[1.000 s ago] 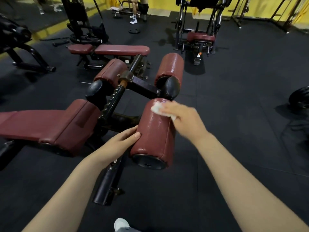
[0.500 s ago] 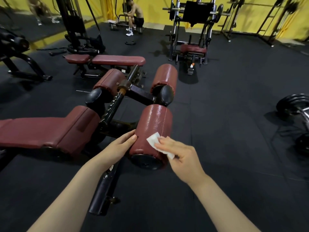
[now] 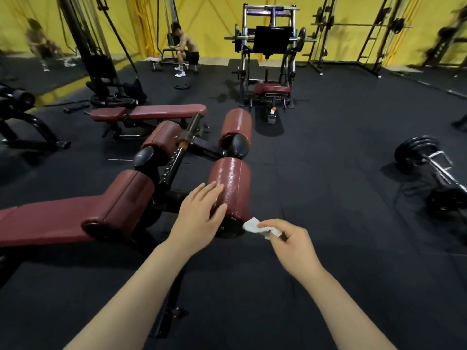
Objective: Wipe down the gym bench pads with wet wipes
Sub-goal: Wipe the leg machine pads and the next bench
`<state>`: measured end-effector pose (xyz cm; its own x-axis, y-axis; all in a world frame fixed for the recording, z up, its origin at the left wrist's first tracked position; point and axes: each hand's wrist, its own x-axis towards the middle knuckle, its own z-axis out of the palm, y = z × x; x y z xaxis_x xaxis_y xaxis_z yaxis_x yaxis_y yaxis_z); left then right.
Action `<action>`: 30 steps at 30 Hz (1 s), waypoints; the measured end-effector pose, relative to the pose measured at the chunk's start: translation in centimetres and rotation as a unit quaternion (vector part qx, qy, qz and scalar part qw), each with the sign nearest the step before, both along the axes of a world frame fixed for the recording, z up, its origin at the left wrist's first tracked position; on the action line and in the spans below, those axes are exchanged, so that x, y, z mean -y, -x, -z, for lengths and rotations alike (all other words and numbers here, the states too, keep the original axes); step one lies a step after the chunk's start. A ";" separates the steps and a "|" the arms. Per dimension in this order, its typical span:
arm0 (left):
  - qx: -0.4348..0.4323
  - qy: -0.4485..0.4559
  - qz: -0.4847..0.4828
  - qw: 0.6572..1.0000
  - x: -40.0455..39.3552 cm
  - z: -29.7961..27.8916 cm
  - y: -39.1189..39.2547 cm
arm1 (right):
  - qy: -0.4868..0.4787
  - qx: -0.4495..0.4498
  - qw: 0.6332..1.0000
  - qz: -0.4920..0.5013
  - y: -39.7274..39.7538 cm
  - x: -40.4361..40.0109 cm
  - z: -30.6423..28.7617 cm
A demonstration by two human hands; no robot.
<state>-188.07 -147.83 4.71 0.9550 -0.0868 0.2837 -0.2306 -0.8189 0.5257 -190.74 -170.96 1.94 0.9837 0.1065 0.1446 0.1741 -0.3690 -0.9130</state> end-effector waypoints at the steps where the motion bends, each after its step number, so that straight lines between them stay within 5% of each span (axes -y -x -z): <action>1: 0.002 -0.017 0.010 1.000 0.8 -0.2 0.3 | 0.000 -0.013 1.000 0.012 0.2 0.7 -0.3; 9: -0.015 -0.084 0.088 0.992 10.4 0.2 -1.2 | 0.067 -0.063 0.993 0.074 -1.1 10.0 -0.6; 19: -0.061 -0.072 0.076 0.993 23.4 0.7 -9.9 | 0.116 -0.133 0.981 0.085 -9.5 24.4 -1.0; 30: -0.085 -0.029 -0.003 0.996 23.1 -2.1 -21.2 | 0.096 -0.096 0.990 0.046 -25.1 23.1 -2.5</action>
<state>-166.83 -170.90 6.79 0.9894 -0.0921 0.1124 -0.1369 -0.8497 0.5091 -165.64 -194.11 4.41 0.9979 0.0224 -0.0608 -0.0388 -0.5459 -0.8370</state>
